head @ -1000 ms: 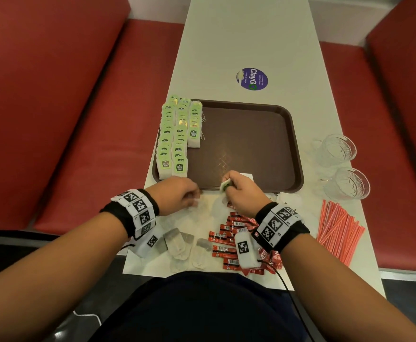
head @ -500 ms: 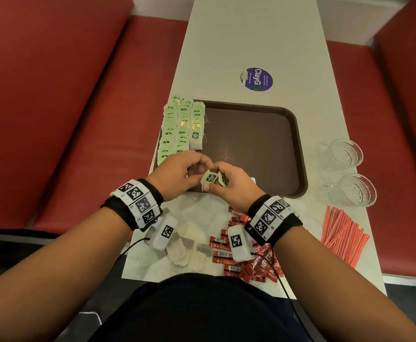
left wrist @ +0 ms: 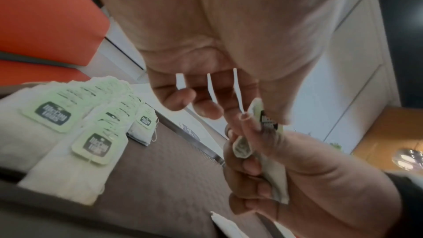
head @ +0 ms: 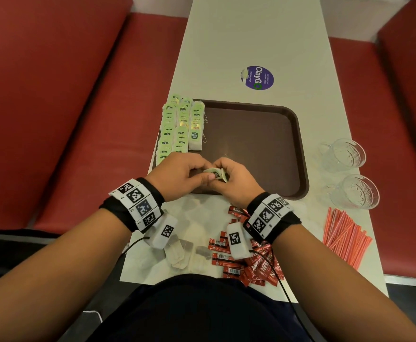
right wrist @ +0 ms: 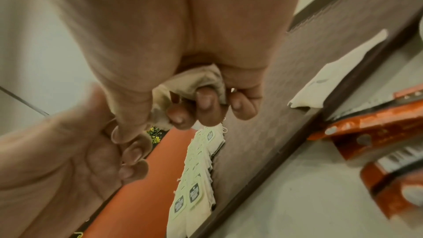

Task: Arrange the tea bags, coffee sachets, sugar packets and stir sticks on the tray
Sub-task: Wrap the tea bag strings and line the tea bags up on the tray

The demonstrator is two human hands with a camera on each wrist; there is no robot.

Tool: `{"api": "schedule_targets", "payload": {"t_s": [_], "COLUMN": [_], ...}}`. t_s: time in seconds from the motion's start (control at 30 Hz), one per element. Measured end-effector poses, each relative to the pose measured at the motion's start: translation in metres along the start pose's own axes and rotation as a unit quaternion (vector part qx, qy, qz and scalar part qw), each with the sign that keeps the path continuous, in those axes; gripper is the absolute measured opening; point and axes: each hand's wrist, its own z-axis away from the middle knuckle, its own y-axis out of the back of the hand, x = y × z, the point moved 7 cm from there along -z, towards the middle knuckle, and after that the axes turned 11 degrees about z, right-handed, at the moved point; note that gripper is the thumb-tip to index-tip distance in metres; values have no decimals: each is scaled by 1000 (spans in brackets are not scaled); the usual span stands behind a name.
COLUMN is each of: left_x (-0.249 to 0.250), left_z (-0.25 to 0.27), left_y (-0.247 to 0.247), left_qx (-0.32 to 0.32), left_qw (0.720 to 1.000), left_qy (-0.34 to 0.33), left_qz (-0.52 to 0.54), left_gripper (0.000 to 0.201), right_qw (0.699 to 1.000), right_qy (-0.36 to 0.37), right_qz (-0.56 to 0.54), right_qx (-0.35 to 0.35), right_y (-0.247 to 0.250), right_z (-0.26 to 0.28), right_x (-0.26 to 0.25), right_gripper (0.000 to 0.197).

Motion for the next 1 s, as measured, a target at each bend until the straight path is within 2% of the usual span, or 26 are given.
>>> {"api": "schedule_targets", "payload": {"t_s": [0.1, 0.23, 0.4, 0.5, 0.57, 0.67, 0.77, 0.9, 1.0], "left_x": [-2, 0, 5, -6, -14, -26, -46, -80, -91], "left_z": [-5, -12, -16, -16, -16, -22, -41, -72, -92], "left_y": [6, 8, 10, 8, 7, 15, 32, 34, 37], "left_qx": [5, -19, 1, 30, 40, 60, 59, -40, -33], "left_qw": [998, 994, 990, 998, 998, 996, 984, 953, 947], "left_qy": [-2, -23, -51, 0, 37, 73, 136, 212, 210], "left_qz": [-58, -109, -133, -62, -12, -3, -95, -215, -241], "left_gripper": [10, 10, 16, 5, 9, 9, 10, 25, 26], "right_qw": [998, 995, 988, 986, 987, 991, 994, 998, 997], "right_qy": [22, 48, 66, 62, 52, 18, -30, -56, -55], "right_qz": [47, 76, 117, 126, 119, 107, 97, 42, 49], "right_qx": [28, 42, 70, 89, 91, 76, 33, 5, 3], "right_y": [2, 0, 4, 10, 12, 11, 10, 14, 18], "right_z": [-2, -4, -7, -11, -14, -16, -18, -18, -21], "right_x": [-1, -7, -9, -8, -7, -3, 3, 1, 1], "right_gripper": [33, 7, 17, 15, 14, 15, 30, 19, 17]}}
